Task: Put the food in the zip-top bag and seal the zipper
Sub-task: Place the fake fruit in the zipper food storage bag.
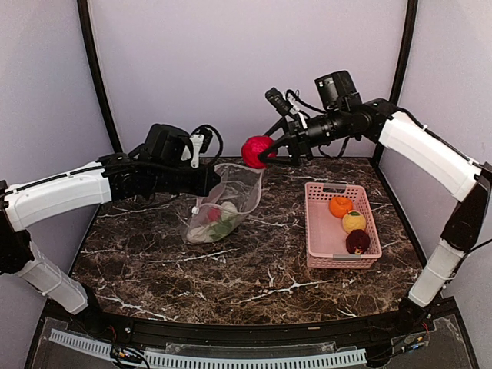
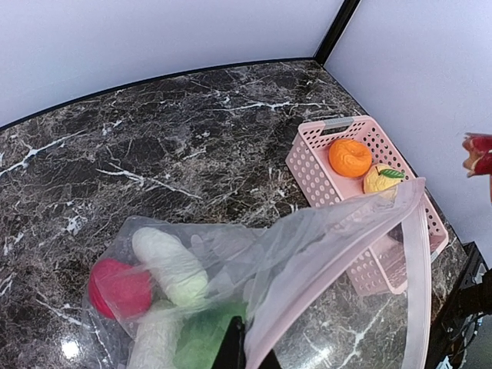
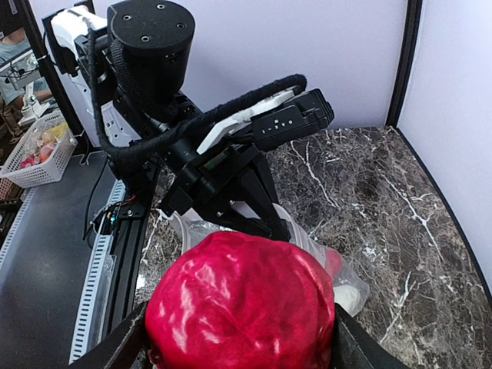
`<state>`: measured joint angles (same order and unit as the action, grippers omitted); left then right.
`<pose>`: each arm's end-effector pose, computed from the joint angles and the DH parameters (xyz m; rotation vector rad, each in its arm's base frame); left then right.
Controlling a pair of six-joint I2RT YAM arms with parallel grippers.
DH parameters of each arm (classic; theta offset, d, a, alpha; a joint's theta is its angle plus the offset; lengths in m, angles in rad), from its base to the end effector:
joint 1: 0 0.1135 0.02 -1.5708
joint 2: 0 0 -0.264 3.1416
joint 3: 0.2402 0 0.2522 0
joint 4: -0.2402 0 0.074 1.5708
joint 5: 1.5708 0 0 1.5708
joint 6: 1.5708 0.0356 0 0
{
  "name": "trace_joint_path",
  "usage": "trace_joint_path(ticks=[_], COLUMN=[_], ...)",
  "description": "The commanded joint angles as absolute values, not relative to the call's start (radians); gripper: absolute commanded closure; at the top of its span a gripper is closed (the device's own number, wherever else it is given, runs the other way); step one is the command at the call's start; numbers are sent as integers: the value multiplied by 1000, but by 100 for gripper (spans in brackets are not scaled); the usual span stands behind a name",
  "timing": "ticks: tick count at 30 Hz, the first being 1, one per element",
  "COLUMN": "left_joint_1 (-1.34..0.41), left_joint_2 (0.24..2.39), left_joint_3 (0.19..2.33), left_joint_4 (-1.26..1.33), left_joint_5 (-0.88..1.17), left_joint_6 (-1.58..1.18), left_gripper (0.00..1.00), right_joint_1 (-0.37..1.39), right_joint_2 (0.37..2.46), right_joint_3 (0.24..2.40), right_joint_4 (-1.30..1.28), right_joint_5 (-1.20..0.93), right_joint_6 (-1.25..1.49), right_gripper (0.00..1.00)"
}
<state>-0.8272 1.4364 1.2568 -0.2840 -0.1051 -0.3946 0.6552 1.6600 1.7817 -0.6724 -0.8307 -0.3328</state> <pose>0.2290 -0.2435 0.3415 0.3831 2.0608 -0.6525 0.2717 0.2420 0.4145 -1.4068 1.5535 1.0684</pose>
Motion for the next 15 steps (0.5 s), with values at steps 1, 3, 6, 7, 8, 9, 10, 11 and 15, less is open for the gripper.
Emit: trace_joint_path(ticks=[1,3,6,7,8,9,10,11,15], left_joint_1=[-821,-820,-821,-821,-821,-820,-820,-821,-821], left_joint_2=[1387,1373,1356,1346,1341,1332,1327,1317,1294], left_joint_3=[1269,1261,1256,1254,1247,1243,1235,1231,1210], left_joint_4=[-270,-270,-281,-283,-282,-278,-275,-272,-265], left_joint_5=[-98,-93,-98,-98,-98,-98,-98,-98,-103], left_joint_6=[-425,-427,-427,-429,-430,-432,-433,-434,-436], left_gripper=[99,99,99,99,99,99,99,99,99], right_joint_1=[700,730,799,824,845,864,881,896,932], right_joint_2=[1730,1749,1744,1743,1742,1743,1747,1752,1780], right_joint_3=[1846,1864,1836,1824,1816,1809,1805,1803,1818], right_joint_4=[-617,-638,-633,-632,-632,-632,-633,-632,-631], right_joint_5=[-802,-765,-624,-571,-541,-508,-476,-447,-351], right_joint_6=[-264,-291,-361,-386,-404,-418,-428,-435,-445], right_gripper=[34,35,36,36,36,35,35,35,34])
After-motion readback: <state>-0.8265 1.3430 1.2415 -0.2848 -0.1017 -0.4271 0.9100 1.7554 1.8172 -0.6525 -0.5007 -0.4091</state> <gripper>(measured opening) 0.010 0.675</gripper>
